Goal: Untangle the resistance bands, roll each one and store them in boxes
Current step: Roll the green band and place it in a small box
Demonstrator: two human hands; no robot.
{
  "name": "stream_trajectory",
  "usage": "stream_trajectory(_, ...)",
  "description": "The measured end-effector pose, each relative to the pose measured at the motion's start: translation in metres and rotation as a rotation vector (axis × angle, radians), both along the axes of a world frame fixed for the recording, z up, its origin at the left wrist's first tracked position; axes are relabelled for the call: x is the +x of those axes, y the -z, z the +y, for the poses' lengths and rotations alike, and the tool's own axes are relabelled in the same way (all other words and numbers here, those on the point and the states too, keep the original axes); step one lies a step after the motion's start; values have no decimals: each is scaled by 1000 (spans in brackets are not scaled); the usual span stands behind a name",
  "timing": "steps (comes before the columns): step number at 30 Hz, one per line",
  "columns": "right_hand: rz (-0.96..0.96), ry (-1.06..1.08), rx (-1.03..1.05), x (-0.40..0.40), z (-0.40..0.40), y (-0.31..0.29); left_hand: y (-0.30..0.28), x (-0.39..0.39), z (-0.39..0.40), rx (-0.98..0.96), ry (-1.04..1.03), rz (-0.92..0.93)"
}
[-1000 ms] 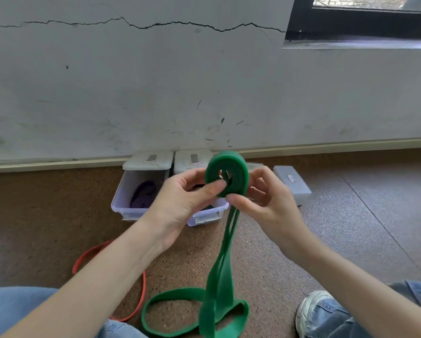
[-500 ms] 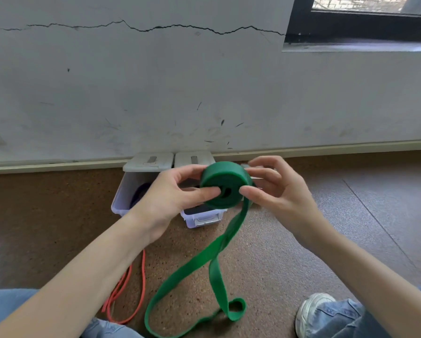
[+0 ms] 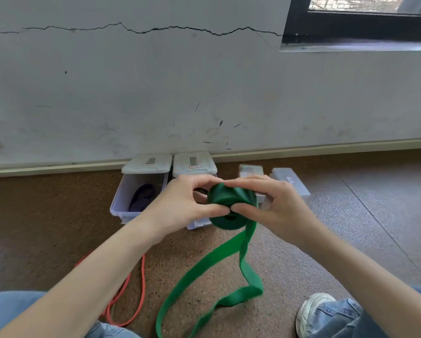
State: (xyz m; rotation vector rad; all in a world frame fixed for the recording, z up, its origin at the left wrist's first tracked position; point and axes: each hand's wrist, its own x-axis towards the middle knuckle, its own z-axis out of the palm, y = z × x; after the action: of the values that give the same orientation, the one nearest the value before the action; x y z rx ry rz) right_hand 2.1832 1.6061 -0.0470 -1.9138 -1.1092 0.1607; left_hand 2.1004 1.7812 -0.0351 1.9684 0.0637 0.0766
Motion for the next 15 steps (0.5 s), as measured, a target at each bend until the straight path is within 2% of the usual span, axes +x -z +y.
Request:
stream_trajectory(4, 413, 25, 304, 2, 1, -1, -12, -2, 7, -269, -115, -60)
stream_trajectory(6, 461, 45, 330, 1, 4, 1, -16, -1, 11, -527, -169, -81)
stream_trajectory(8, 457, 50, 319, -4, 8, 4, -14, 0, 11, -671, -207, -93)
stream_trajectory(12, 477, 96, 308, -3, 5, 8, 6, -1, -1, -666, -230, -45)
stream_trajectory(13, 476, 96, 289, -1, 3, 9, 10, -1, 0, -627, -216, -23)
stream_trajectory(15, 455, 72, 269, 2, -1, 9, 13, -1, 6, -409, -157, 39)
